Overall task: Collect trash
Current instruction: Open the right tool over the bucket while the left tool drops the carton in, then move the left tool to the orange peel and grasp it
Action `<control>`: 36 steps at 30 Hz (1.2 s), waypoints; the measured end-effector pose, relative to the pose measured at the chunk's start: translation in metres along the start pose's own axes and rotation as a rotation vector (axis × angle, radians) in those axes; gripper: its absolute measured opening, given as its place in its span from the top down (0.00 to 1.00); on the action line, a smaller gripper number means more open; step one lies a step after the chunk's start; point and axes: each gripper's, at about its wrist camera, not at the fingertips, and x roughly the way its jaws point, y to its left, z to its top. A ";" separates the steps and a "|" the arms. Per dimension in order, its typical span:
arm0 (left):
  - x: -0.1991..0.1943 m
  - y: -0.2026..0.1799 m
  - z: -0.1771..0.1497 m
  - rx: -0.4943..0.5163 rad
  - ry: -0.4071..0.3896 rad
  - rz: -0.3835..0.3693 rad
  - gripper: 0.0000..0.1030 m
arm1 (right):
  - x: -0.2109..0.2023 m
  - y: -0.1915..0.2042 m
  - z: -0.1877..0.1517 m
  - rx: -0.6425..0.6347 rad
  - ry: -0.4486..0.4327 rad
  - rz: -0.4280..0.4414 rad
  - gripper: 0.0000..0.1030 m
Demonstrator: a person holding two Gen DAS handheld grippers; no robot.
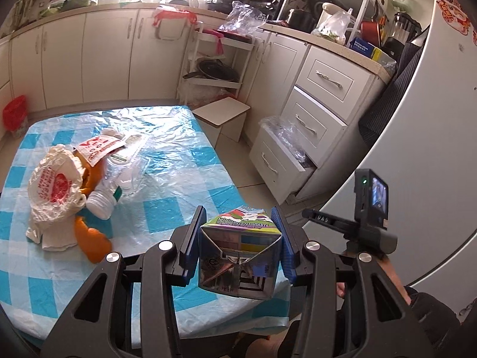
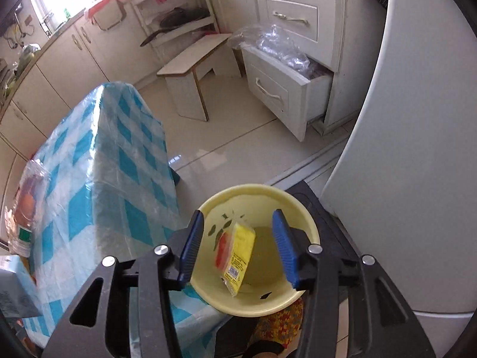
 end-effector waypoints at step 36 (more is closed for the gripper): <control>0.034 -0.007 -0.033 0.001 0.023 0.139 0.14 | -0.073 0.037 0.044 -0.006 -0.374 0.207 0.25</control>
